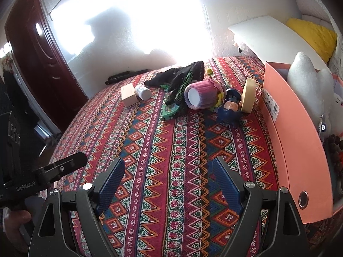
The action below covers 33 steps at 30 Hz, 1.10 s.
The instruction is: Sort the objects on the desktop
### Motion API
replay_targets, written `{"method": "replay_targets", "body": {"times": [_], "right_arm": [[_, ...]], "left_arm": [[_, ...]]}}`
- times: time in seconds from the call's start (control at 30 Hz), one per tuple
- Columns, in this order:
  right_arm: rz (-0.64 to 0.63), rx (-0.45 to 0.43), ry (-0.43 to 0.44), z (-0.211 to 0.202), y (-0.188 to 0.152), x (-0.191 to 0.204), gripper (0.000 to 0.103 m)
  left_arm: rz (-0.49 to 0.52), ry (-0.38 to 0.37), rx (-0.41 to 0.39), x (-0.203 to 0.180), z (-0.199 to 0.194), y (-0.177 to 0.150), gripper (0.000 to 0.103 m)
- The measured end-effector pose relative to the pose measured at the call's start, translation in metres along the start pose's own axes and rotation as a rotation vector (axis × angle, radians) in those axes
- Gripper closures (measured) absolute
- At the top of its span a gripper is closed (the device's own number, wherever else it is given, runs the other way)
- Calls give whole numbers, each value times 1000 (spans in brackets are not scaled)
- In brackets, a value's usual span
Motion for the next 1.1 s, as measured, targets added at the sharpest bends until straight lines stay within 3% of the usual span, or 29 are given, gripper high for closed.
{"method": "replay_targets", "body": {"times": [0.6, 1.1], "right_arm": [[49, 33, -63, 73, 49, -29, 17], [87, 18, -138, 109, 87, -55, 17]], "left_arm": [[7, -13, 5, 3, 49, 48, 1], [49, -41, 14, -14, 95, 83, 1]]}}
Point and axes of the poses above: each gripper's, at about its wrist camera, not at the fingertips, and z roughly the way its jaws point, x to its left, y to its top, the point moved 10 cm from there along z, roughly the way its jaws point, and after that the axes turned 6 degrees about x, right-handed, at the moved point
